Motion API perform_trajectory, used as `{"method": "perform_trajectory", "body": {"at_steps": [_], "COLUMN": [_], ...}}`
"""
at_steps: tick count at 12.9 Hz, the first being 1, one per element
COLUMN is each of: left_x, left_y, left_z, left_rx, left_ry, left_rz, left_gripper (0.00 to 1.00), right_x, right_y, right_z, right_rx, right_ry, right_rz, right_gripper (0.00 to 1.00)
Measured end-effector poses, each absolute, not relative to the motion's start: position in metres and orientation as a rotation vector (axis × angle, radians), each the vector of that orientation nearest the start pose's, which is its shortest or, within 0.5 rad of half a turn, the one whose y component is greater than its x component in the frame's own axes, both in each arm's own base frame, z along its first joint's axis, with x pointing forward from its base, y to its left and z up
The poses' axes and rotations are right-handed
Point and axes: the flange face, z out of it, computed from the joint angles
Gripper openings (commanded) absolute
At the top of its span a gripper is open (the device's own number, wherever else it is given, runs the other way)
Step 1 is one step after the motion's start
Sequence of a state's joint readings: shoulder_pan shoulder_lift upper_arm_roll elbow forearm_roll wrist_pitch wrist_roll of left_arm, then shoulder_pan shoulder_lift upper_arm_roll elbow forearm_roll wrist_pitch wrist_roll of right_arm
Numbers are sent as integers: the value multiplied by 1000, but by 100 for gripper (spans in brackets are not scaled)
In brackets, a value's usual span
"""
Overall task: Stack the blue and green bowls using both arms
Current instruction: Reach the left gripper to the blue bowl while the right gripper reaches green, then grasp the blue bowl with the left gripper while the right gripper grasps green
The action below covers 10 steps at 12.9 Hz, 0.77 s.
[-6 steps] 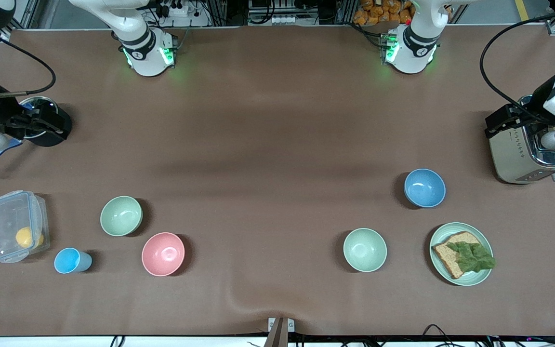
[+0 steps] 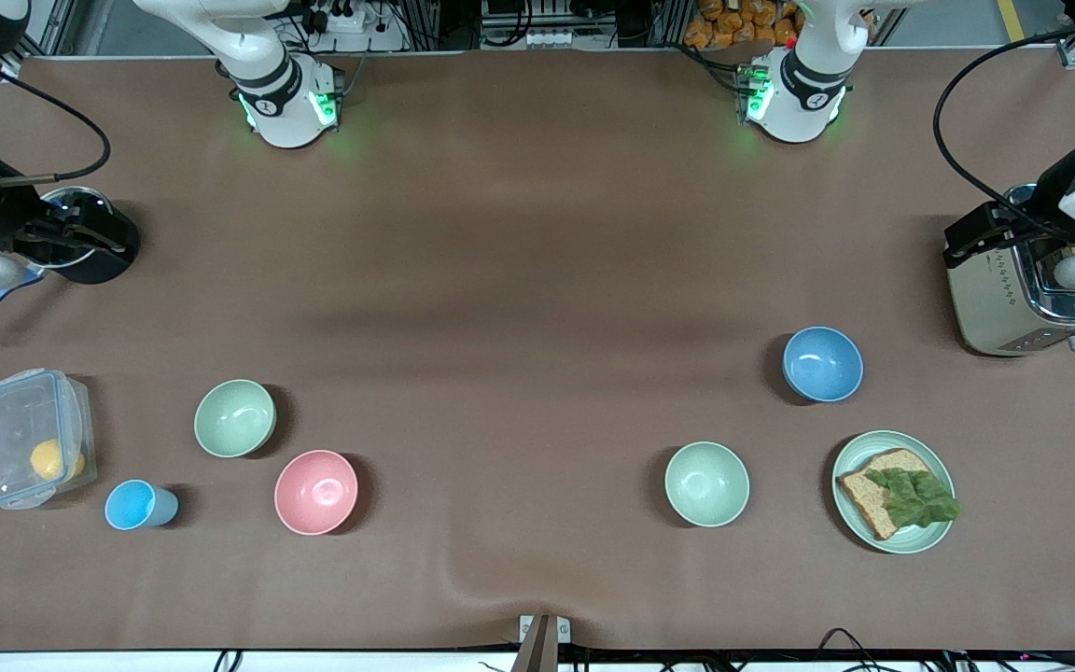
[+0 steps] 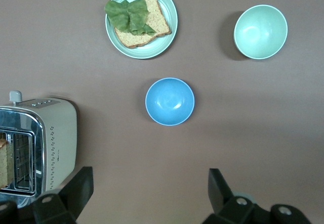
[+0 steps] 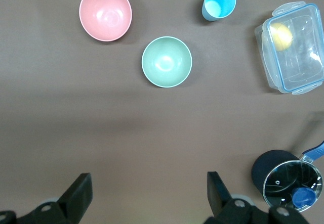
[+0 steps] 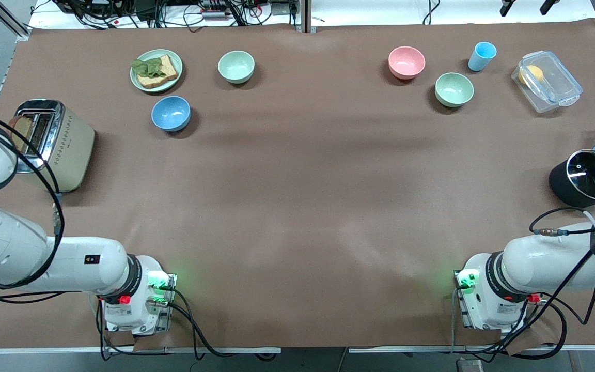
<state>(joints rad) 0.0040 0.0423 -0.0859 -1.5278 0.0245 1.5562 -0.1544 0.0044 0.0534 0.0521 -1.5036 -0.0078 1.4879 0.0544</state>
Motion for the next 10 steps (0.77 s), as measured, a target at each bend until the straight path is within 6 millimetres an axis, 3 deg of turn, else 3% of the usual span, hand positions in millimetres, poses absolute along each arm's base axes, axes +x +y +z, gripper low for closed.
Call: {"method": "perform_trajectory", "body": {"at_steps": [2,3,6,10], "left_x": [570,577,595,588], "left_y": [-39,-35,-22,-24], "left_z": [601,583,498,403], "left_rx": [-3112,-3110,-3118,-3129], "left_ry": [-122,-130,-153,-136], "left_rz": [66,80,23,-69], "left_gripper": [100,100,100,100], "right_x": [562,565,589,618], "right_y": [27,25,11,-56], "right_z": [606,589,509,381], "right_rx": [-3148,-3145,-3133,-3098], "right_ry": [5,9,47,175], "right_rz": [172,224,364,447], "right_gripper": [100,100,100,100]}}
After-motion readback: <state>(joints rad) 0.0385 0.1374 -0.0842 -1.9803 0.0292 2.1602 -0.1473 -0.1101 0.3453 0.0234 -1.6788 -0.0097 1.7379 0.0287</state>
